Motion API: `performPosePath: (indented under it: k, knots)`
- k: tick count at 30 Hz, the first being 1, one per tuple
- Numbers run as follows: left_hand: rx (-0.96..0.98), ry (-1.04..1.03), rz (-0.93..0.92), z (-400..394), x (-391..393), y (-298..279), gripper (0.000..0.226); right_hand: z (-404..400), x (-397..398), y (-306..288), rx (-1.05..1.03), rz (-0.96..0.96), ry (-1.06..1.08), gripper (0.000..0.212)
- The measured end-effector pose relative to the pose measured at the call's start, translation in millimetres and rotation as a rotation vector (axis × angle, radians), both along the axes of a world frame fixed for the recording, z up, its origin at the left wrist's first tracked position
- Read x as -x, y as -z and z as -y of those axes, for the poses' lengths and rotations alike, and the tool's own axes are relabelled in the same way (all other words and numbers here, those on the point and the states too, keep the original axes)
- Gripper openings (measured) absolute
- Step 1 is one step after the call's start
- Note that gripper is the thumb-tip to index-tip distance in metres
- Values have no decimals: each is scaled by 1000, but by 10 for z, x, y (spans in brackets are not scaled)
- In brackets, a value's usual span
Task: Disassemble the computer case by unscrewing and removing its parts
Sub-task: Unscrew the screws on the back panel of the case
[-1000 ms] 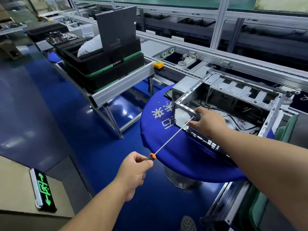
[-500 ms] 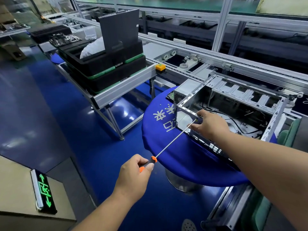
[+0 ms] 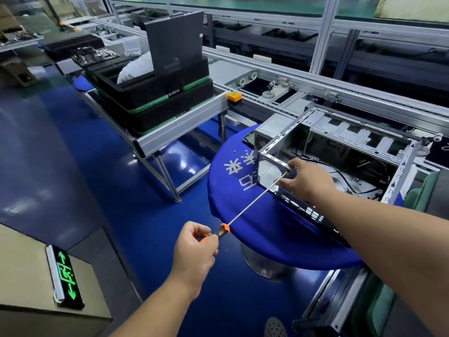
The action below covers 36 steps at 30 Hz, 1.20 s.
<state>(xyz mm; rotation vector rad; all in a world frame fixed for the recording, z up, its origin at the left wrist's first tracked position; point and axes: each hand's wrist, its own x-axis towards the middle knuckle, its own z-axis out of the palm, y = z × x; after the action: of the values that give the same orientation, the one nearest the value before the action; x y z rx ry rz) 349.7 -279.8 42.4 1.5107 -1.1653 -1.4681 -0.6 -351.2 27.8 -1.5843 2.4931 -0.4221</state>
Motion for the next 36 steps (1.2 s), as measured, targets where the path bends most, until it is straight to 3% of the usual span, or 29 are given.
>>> performPosePath:
  k: [4,7,10,13,15,19,22,25,30,32,36]
  knots:
    - [510,225,484,-93,-64,30,34,3,-11,-4,2,2,3,81]
    - [712,263,551,-104,-94,93,31,-1,-19,-13,8,6,8,80]
    - [721,200,515,-83,-99,108,22,-6,-22,-20,10,6,14,80]
    - [571,154,411,-87,-73,72,16,-12,-22,-29,11,10,12,80]
    - [373,106,300,-78,-23,53,17,-14,-26,-33,12,13,9,79]
    - [-325,-131,-313,16,46,-46,11,-16,-25,-41,5,19,10,78]
    - [-476,-196,-470,32,32,-60,12,-16,-21,-43,0,25,7,78]
    - [-287,-192,-414,-2,32,-35,12,-9,-10,-41,-3,26,8,79]
    - [477,86,387,-85,-69,57,31,13,-2,-22,2,27,9,77]
    - [691,146,479,-107,-94,94,32,16,2,-17,4,28,9,77]
    - [786,110,531,-81,-113,122,24,23,6,-12,7,28,13,79]
